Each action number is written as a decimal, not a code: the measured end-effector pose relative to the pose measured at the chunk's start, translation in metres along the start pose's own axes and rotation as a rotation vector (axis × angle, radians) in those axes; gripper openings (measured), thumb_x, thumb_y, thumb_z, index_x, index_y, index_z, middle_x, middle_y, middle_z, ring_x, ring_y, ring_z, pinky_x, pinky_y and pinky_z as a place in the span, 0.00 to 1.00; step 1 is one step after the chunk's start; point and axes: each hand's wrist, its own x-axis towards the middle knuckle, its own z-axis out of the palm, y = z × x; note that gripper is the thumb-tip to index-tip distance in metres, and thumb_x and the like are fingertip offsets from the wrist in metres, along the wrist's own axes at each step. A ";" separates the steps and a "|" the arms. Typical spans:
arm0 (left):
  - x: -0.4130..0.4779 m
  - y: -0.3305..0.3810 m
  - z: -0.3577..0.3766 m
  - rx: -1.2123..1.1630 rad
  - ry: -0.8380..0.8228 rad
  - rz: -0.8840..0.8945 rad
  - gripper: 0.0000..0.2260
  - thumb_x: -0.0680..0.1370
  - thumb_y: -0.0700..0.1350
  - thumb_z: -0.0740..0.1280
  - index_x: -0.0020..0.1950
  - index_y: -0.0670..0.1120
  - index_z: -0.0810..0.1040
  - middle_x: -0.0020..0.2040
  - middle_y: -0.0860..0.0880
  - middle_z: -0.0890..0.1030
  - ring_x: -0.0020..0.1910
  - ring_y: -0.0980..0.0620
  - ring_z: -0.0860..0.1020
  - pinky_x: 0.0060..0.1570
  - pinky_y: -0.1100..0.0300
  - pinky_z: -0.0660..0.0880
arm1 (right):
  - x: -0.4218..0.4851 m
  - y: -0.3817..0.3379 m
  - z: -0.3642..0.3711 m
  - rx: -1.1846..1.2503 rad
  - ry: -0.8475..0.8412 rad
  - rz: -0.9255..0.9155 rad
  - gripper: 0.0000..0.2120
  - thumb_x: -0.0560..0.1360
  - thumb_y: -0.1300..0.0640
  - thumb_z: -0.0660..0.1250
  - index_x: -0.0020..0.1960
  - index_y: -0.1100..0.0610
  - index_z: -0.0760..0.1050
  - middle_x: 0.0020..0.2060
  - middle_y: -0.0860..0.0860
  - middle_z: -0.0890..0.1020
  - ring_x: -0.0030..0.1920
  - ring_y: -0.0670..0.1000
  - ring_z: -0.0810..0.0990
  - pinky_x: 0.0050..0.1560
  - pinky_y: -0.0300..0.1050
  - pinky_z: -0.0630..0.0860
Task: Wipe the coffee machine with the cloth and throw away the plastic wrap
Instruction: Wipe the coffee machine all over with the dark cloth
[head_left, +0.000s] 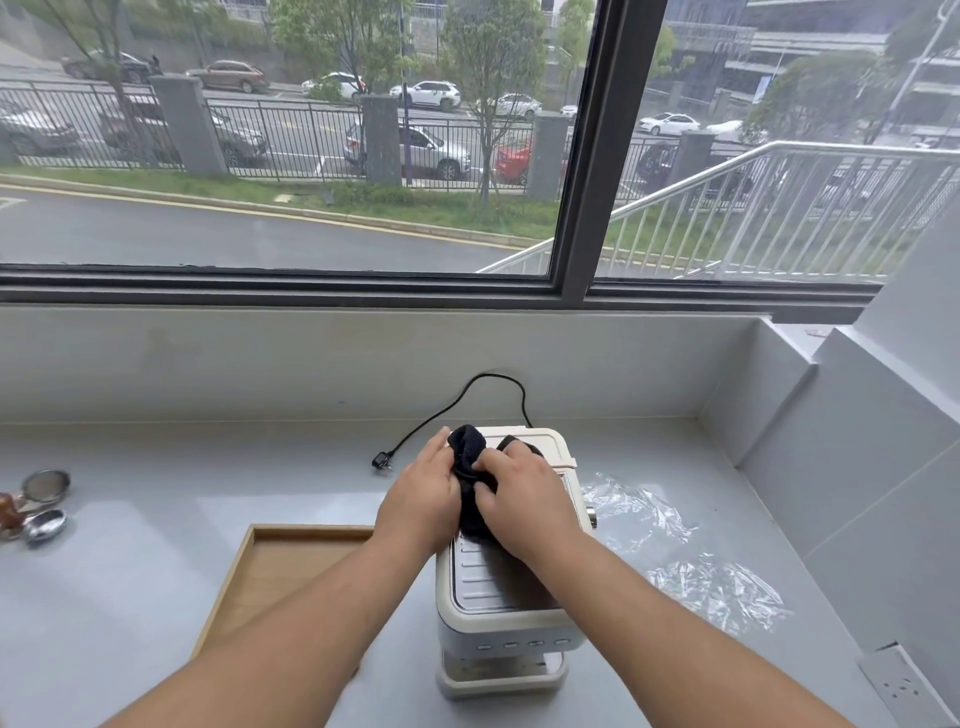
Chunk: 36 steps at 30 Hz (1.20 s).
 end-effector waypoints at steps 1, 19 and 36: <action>0.000 -0.001 0.000 -0.002 -0.002 0.000 0.20 0.80 0.45 0.53 0.68 0.56 0.75 0.78 0.55 0.69 0.70 0.49 0.74 0.65 0.47 0.74 | -0.005 0.000 0.000 0.004 -0.010 -0.005 0.13 0.77 0.53 0.66 0.60 0.50 0.80 0.53 0.54 0.78 0.55 0.59 0.78 0.52 0.52 0.76; 0.001 -0.004 0.006 0.076 0.014 -0.072 0.20 0.87 0.54 0.54 0.78 0.58 0.70 0.84 0.60 0.59 0.77 0.51 0.69 0.73 0.51 0.69 | -0.097 0.012 -0.024 0.097 -0.196 -0.131 0.12 0.73 0.52 0.62 0.54 0.45 0.78 0.49 0.44 0.73 0.54 0.48 0.72 0.54 0.41 0.71; -0.001 -0.008 0.007 0.011 0.023 -0.051 0.20 0.87 0.53 0.54 0.79 0.58 0.70 0.83 0.62 0.59 0.78 0.55 0.66 0.74 0.54 0.65 | -0.013 0.064 -0.037 0.049 0.079 0.222 0.15 0.78 0.59 0.62 0.60 0.47 0.80 0.52 0.53 0.76 0.55 0.59 0.76 0.53 0.49 0.74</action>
